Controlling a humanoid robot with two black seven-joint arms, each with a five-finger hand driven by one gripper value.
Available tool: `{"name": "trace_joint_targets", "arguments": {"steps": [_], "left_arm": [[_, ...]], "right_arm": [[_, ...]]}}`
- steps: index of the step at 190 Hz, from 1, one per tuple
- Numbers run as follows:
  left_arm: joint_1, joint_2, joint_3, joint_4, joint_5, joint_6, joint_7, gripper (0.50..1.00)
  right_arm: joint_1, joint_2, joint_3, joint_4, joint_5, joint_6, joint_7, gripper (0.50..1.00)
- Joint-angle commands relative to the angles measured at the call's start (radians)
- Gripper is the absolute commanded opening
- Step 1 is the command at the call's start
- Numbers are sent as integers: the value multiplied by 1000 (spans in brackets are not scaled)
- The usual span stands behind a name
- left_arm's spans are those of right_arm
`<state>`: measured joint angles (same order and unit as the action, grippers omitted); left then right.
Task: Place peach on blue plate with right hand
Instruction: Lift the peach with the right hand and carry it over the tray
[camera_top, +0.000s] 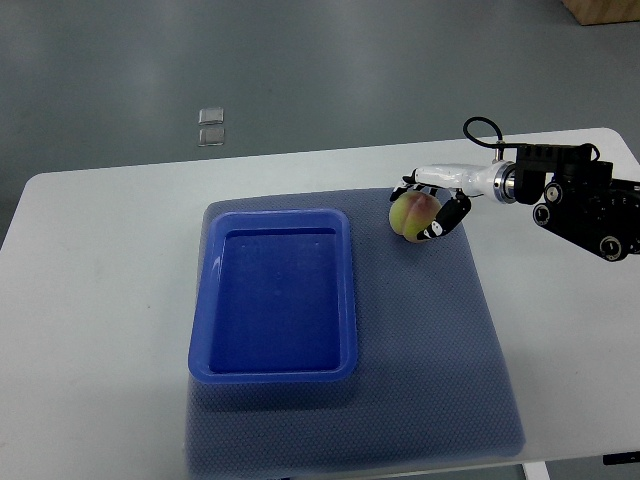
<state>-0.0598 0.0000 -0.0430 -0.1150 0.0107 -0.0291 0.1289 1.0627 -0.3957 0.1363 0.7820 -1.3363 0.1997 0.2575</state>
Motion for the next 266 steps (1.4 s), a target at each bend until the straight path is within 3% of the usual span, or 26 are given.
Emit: {"name": "trace_joint_targets", "arguments": {"steps": [1,53,99,147,176,214,227,236,237,252,261,262,266], "left_arm": [[0,0,0,0,0,0,0,1000],[0,0,0,0,0,0,0,1000],[0,0,0,0,0,0,0,1000],[0,0,0,1,0,0,0,1000],[0,0,0,0,0,0,0,1000],[0,0,0,0,0,0,0,1000],[0,0,0,0,0,0,0,1000],[0,0,0,0,0,0,0,1000],[0,0,0,0,0,0,0,1000],[0,0,0,0,0,0,0,1000],[0,0,0,0,0,0,0,1000],[0,0,0,0,0,0,0,1000],[0,0,0,0,0,0,0,1000]], "right_arm": [[31,-2,2,8,5,1,2,531],[117,3,3,129,11,12,13,533],[126,126,0,201,-24,-5,45,537],[111,264,-34,206,-133,-111,45,541],[86,278,-129,195,-169,-180,43,558],[69,276,-162,190,-172,-198,43,570],[66,276,-162,190,-172,-198,42,619],[66,276,-162,190,-172,-198,42,619],[66,275,-162,190,-172,-198,42,663],[66,273,-162,190,-170,-198,42,727],[66,273,-162,190,-170,-198,42,727],[65,273,-162,190,-170,-197,40,768],[62,273,-162,190,-169,-197,40,784]]}}
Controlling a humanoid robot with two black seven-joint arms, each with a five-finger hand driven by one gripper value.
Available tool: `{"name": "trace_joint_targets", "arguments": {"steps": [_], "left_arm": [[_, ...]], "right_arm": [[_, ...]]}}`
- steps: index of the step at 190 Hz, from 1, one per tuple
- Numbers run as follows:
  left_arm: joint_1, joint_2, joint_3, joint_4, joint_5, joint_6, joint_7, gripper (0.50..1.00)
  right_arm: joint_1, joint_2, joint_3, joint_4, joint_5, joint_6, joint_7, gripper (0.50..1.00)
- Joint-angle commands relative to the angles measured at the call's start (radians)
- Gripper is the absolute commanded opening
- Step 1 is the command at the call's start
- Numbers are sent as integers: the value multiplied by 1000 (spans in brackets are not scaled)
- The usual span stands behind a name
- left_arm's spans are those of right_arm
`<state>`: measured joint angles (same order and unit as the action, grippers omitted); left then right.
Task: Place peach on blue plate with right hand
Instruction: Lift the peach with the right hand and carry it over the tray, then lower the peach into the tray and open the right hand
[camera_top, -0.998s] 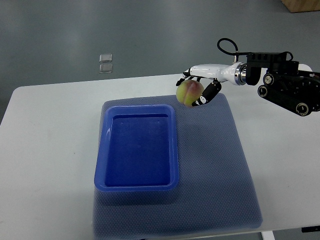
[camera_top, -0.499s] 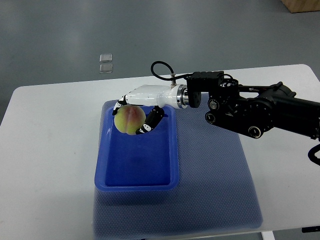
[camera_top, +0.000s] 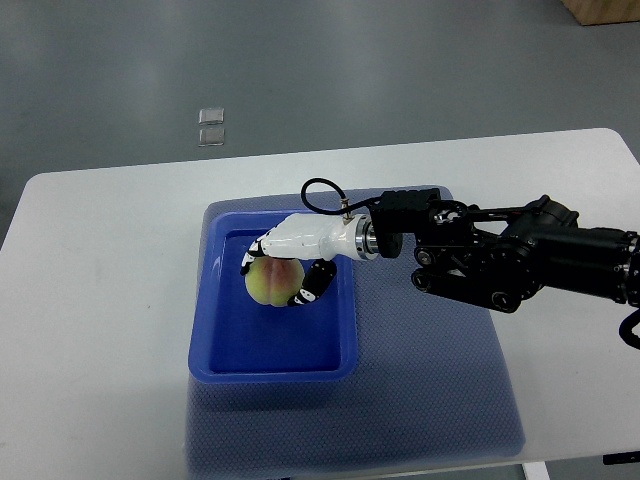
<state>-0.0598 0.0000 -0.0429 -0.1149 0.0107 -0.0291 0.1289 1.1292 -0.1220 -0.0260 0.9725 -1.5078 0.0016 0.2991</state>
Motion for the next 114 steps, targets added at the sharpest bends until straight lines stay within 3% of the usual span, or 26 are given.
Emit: {"name": "trace_joint_targets", "arguments": {"steps": [1,12,21,24,77,114], "left_arm": [[0,0,0,0,0,0,0,1000],[0,0,0,0,0,0,0,1000],[0,0,0,0,0,0,0,1000],[0,0,0,0,0,0,0,1000],[0,0,0,0,0,0,0,1000],[0,0,0,0,0,0,0,1000]], "right_arm": [[-5,-1,0,0,3,1,-1,785],[-17,-4,0,0,3,0,-5,831],[-17,-4,0,0,3,0,-5,832],[-20,-7,0,0,4,1,-5,856],[-6,-53,26,0,89,12,-6,895],[8,-88,90,0,297,159,-11,921]]}}
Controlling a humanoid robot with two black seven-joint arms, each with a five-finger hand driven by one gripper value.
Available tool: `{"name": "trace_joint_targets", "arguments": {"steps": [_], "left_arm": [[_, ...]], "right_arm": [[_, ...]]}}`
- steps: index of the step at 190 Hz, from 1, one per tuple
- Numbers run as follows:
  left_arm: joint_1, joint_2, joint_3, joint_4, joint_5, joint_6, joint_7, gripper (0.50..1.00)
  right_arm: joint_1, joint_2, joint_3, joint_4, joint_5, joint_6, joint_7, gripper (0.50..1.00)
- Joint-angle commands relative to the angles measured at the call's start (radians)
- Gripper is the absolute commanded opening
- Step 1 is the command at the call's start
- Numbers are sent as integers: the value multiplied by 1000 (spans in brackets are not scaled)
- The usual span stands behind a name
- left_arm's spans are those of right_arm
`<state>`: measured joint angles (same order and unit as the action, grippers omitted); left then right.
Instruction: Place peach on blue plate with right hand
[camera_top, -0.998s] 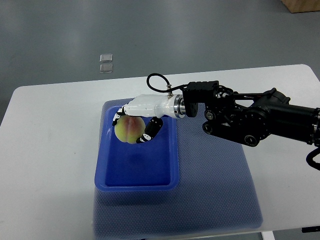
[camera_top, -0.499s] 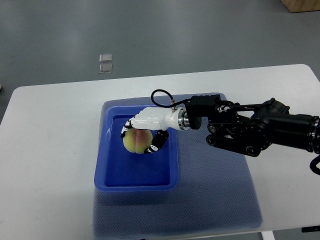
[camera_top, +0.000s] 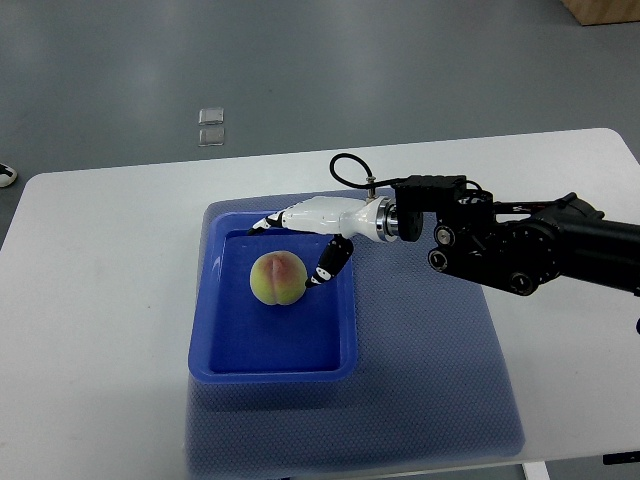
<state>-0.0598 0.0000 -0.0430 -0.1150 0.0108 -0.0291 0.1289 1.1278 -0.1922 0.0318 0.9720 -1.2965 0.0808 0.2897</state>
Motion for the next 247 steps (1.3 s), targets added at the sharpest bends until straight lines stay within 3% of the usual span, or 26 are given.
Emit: {"name": "trace_joint_targets", "arguments": {"steps": [1,27,38,54,55,57,119,144,194,247], "left_arm": [[0,0,0,0,0,0,0,1000],[0,0,0,0,0,0,0,1000],[0,0,0,0,0,0,0,1000],[0,0,0,0,0,0,0,1000],[0,0,0,0,0,0,0,1000],[0,0,0,0,0,0,0,1000],[0,0,0,0,0,0,0,1000],[0,0,0,0,0,0,0,1000],[0,0,0,0,0,0,0,1000],[0,0,0,0,0,0,0,1000]], "right_arm": [[9,-21,40,1,94,86,-1,921],[7,-61,143,-1,240,194,-9,921],[-2,-92,175,-4,359,261,-47,921],[-6,-110,183,-10,421,280,-72,921],[-20,-133,186,-22,524,295,-104,921],[-25,-138,188,-26,546,297,-109,921],[-128,-161,197,-170,1043,289,-115,924],[-190,-144,301,-234,1198,264,-113,924],[-321,-121,427,-250,1284,261,-119,924],[-355,-116,428,-253,1366,263,-113,924]]}}
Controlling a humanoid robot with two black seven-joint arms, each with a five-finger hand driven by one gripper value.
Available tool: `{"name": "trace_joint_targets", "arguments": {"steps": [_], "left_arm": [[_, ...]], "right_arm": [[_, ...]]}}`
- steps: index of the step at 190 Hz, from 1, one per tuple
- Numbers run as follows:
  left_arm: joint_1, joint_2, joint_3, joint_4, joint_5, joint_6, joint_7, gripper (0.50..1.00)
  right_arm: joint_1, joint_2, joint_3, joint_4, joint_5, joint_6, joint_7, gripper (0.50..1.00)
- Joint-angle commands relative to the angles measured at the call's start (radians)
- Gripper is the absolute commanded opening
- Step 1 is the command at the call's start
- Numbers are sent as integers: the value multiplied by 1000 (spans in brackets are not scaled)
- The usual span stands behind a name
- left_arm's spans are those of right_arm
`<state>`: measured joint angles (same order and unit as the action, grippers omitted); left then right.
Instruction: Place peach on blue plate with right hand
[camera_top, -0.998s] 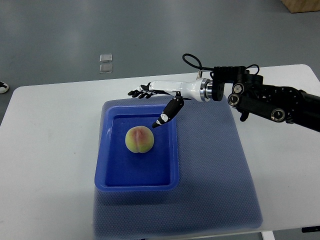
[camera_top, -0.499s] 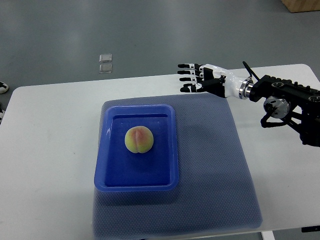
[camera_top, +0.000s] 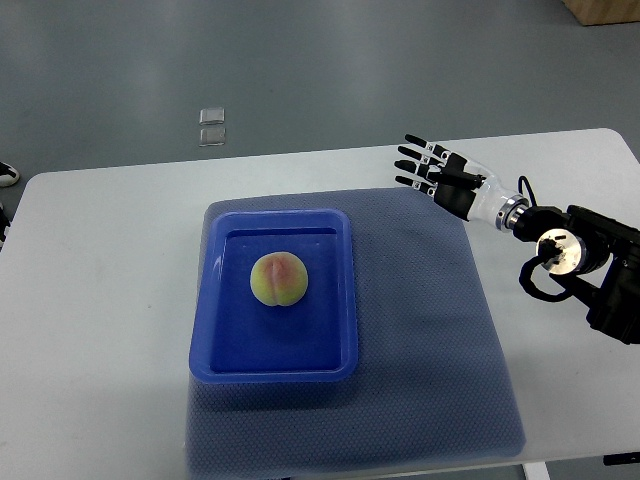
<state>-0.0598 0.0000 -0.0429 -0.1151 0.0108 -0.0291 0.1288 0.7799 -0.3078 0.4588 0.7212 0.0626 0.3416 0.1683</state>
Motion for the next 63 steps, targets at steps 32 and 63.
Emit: {"name": "trace_joint_targets", "arguments": {"steps": [32,63], "left_arm": [[0,0,0,0,0,0,0,1000],[0,0,0,0,0,0,0,1000]], "right_arm": [[-8,1,-2,0,-10,11,8,926],[-13,1,-3,-2,-12,13,8,926]]}}
